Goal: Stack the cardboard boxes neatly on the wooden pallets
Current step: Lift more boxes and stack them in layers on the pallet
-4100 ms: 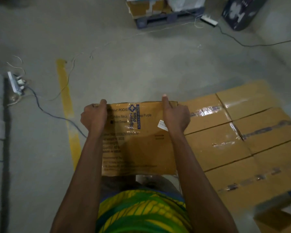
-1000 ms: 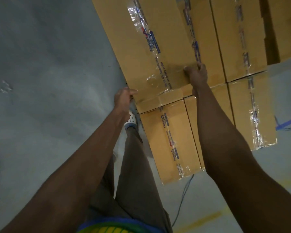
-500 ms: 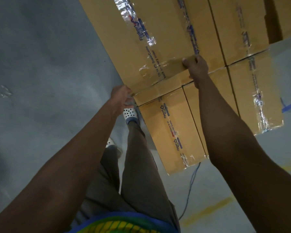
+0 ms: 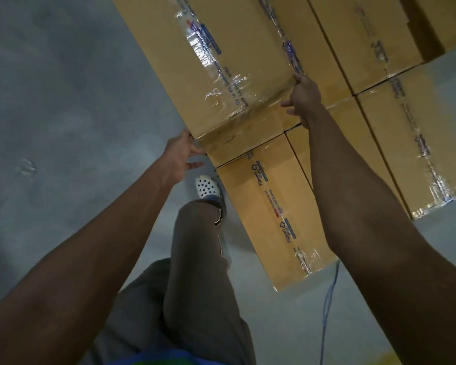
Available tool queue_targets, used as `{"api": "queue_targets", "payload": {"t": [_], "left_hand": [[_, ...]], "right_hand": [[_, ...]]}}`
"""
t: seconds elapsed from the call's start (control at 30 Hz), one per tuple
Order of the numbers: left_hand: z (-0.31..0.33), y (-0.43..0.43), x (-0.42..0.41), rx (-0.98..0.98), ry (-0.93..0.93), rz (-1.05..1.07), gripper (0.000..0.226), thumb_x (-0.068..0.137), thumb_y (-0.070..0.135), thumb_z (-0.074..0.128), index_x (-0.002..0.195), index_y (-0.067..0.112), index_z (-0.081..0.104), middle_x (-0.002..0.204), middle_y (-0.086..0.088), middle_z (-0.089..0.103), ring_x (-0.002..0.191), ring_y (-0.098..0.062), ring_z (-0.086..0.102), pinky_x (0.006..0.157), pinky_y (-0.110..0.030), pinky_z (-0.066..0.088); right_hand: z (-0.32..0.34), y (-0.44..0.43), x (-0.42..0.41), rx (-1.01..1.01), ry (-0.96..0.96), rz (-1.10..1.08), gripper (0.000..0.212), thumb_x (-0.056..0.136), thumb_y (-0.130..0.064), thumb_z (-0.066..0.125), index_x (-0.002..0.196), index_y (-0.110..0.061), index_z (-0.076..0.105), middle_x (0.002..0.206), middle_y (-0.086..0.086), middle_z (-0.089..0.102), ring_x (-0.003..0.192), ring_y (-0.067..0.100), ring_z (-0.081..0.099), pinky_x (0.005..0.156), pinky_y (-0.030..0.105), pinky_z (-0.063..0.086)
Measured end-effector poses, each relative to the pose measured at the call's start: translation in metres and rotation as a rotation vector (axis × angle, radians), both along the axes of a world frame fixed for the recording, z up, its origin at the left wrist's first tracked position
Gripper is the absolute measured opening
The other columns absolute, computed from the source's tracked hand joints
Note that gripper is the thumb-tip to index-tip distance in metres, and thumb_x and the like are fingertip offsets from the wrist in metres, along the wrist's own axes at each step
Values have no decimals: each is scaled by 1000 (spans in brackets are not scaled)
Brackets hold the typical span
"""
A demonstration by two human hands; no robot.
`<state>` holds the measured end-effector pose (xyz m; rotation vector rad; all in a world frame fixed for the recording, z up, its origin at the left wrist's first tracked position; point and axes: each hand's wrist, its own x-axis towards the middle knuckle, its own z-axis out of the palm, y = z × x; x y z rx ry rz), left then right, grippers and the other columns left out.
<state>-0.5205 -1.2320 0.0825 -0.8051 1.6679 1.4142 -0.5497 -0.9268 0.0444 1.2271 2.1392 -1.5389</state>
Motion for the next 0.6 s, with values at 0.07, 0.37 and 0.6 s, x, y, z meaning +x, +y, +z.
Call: {"api": "queue_targets", "payload": {"t": [0.07, 0.37, 0.6], "left_hand": [[-5, -4, 4, 26, 3, -61, 75, 93, -13, 36, 140, 43, 54, 143, 17, 50, 111, -14, 65, 75, -34, 61], [-2, 1, 26, 83, -1, -92, 91, 87, -22, 38, 151, 42, 42, 161, 16, 30, 116, -16, 63, 75, -38, 61], [4, 8, 39, 81, -25, -84, 89, 91, -19, 43, 158, 37, 26, 163, 11, 31, 114, -15, 64, 72, -36, 62]], "right_hand": [[-1, 1, 5, 11, -4, -1, 61, 97, -4, 30, 151, -29, 43, 141, 5, 54, 82, 17, 71, 59, 28, 52], [6, 9, 38, -44, -51, -8, 63, 98, -6, 25, 154, -31, 39, 141, 5, 52, 67, 12, 61, 56, 28, 46], [9, 13, 47, -71, -69, 4, 65, 98, -1, 25, 156, -29, 36, 136, 1, 45, 65, 13, 61, 52, 27, 43]]}}
